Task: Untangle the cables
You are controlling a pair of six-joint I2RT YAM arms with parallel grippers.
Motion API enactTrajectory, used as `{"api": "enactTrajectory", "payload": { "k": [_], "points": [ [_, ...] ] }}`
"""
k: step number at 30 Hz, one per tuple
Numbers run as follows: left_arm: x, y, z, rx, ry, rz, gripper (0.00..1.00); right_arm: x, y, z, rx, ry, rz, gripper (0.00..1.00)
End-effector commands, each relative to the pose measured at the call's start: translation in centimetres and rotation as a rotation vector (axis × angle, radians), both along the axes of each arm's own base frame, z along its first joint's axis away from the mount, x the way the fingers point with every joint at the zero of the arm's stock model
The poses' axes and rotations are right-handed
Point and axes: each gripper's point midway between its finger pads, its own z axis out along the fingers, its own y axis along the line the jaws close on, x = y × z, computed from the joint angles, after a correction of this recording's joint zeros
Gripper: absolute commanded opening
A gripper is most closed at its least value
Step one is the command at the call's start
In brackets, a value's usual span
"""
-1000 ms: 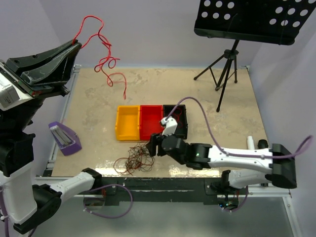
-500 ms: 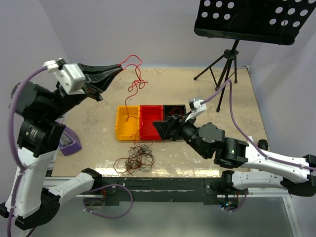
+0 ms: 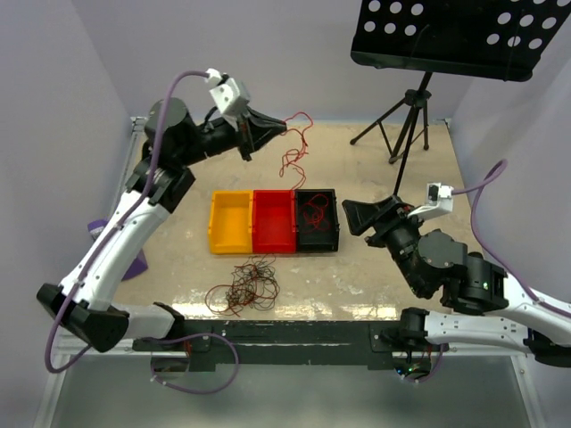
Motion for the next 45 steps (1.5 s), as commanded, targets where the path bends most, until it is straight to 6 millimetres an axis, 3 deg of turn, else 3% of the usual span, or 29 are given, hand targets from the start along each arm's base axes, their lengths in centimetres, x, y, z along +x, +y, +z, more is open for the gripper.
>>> {"api": "enactTrajectory", "payload": {
  "k": [1, 7, 17, 20, 26, 29, 37, 42, 45],
  "points": [
    [0.3, -2.7, 0.5, -0.016, -0.010, -0.066, 0.00, 0.6, -1.8, -0.7, 0.002, 0.055, -0.110, 0.70],
    [1.2, -5.4, -1.8, 0.023, 0.019, -0.104, 0.00, 0.7, -2.5, -0.9, 0.004, 0.059, -0.144, 0.71],
    [2.5, -7.2, -4.0, 0.052, 0.069, -0.112, 0.00, 0.8, -2.9, -1.5, 0.003, 0.061, -0.163, 0.71],
    [2.8, -7.4, -6.8, 0.086, 0.116, -0.104, 0.00, 0.8, -3.0, -1.6, 0.006, 0.062, -0.162, 0.71],
    [4.4, -6.6, -16.3, 0.244, 0.223, -0.005, 0.00, 0.6, -3.2, -2.0, 0.021, 0.073, -0.163, 0.71],
    [5.1, -6.4, -19.9, 0.306, 0.275, 0.036, 0.00, 0.6, -3.5, -2.1, 0.030, 0.076, -0.170, 0.71],
    [7.9, -8.5, -26.4, 0.445, 0.391, 0.057, 0.00, 0.7, -3.5, -2.3, 0.022, 0.080, -0.181, 0.71],
    [7.4, -10.0, -29.2, 0.496, 0.417, 0.037, 0.00, 0.7, -3.9, -2.9, 0.008, 0.085, -0.190, 0.72],
    [6.9, -10.9, -29.7, 0.484, 0.428, 0.037, 0.00, 0.7, -4.0, -3.0, 0.005, 0.085, -0.192, 0.72]
  ]
}}
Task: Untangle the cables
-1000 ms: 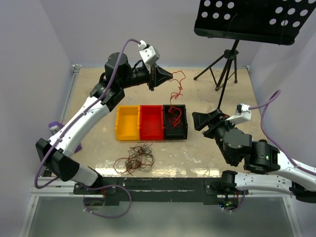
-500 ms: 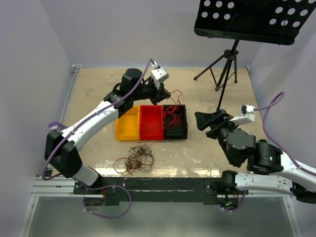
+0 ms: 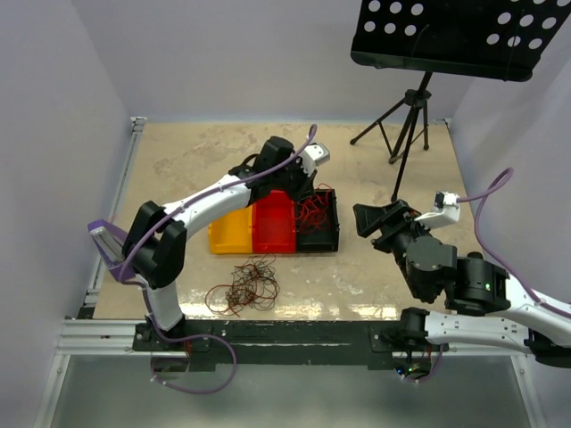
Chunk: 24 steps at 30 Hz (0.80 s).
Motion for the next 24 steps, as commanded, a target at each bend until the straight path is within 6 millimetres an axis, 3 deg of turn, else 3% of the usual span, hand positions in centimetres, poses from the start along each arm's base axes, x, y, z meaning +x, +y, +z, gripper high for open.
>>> {"api": "enactTrajectory", "payload": {
  "k": [1, 4, 8, 11, 14, 17, 21, 24],
  "points": [
    [-0.2, -2.0, 2.4, -0.050, -0.062, -0.006, 0.00, 0.2, -0.8, -0.1, 0.013, -0.006, -0.045, 0.72],
    [-0.2, -3.1, 3.5, -0.082, -0.053, 0.010, 0.00, 0.3, -0.7, -0.3, 0.007, -0.004, -0.046, 0.73],
    [0.5, -5.2, 7.4, -0.184, -0.034, 0.040, 0.00, 0.3, -0.1, -0.7, 0.008, -0.001, -0.038, 0.73],
    [0.7, -5.9, 8.6, -0.223, -0.027, 0.044, 0.00, 0.3, 0.2, -0.9, 0.009, 0.001, -0.030, 0.74],
    [0.6, -5.7, 7.6, -0.208, -0.016, 0.052, 0.00, 0.3, 0.4, -1.1, 0.005, 0.005, -0.025, 0.74],
    [0.1, -4.7, 5.1, -0.159, 0.007, 0.057, 0.00, 0.3, 0.3, -1.1, 0.008, 0.008, -0.024, 0.74],
    [-0.6, -2.7, 2.6, -0.099, 0.030, 0.078, 0.00, 0.2, 0.2, -1.5, 0.006, 0.012, -0.025, 0.74],
    [-0.8, -0.9, 2.2, -0.080, 0.030, 0.102, 0.00, 0.2, 0.4, -1.9, -0.004, 0.015, -0.022, 0.75]
  ]
}}
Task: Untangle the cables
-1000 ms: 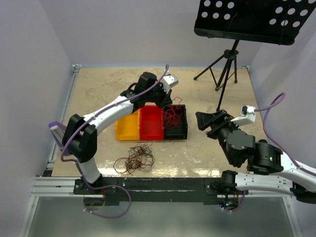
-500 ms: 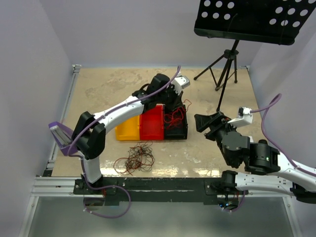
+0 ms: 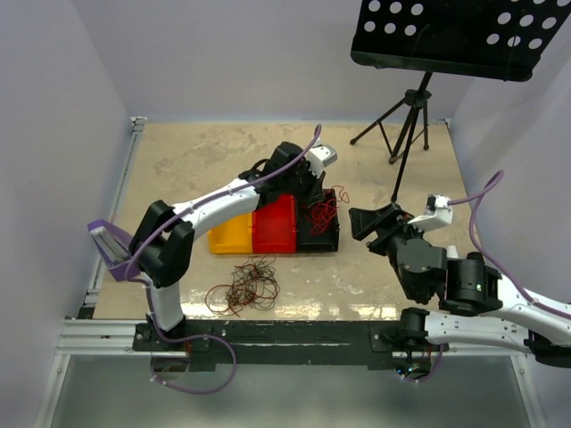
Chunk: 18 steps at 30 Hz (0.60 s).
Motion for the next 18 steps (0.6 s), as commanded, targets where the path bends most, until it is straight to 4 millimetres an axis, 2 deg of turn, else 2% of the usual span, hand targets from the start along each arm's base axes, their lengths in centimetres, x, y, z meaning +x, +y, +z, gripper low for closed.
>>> {"api": "enactTrajectory", "payload": {
  "k": [1, 5, 10, 14, 18],
  "points": [
    [0.4, 3.0, 2.1, -0.003, -0.054, 0.052, 0.00, 0.2, 0.0, -0.3, 0.020, 0.000, -0.021, 0.75],
    [0.9, 4.5, 3.2, -0.009, -0.077, 0.078, 0.00, 0.2, 0.5, -0.8, 0.001, 0.005, -0.014, 0.75],
    [0.2, 4.9, 4.7, -0.026, -0.097, 0.064, 0.00, 0.3, 1.1, -1.3, -0.007, 0.011, -0.004, 0.75],
    [-0.8, 5.3, 4.9, -0.035, -0.083, 0.044, 0.00, 0.3, 1.4, -1.5, -0.011, 0.015, 0.003, 0.75],
    [-1.3, 6.0, 4.3, -0.014, -0.083, 0.050, 0.00, 0.3, 1.6, -1.8, -0.017, 0.018, 0.007, 0.75]
  ]
}}
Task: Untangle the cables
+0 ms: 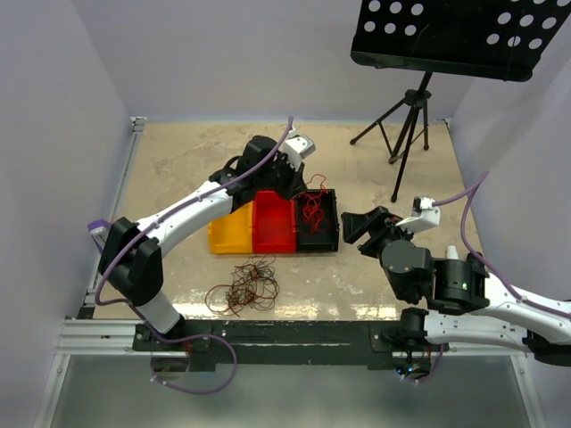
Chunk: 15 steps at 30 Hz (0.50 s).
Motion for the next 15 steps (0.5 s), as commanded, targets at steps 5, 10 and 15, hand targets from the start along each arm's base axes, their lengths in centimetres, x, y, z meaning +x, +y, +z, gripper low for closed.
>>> {"api": "enactTrajectory", "payload": {
  "k": [5, 10, 15],
  "points": [
    [-2.0, 0.8, -2.0, 0.043, -0.004, -0.055, 0.00, 0.1, 0.8, -0.1, 0.034, 0.000, 0.003, 0.75],
    [-1.4, -0.7, -4.4, 0.101, -0.002, -0.093, 0.00, 0.2, 0.6, -0.1, 0.041, -0.003, -0.008, 0.75],
    [-0.8, -2.9, -7.0, 0.155, 0.036, -0.124, 0.00, 0.1, 0.4, -0.5, 0.028, 0.000, -0.011, 0.76]
  ]
}}
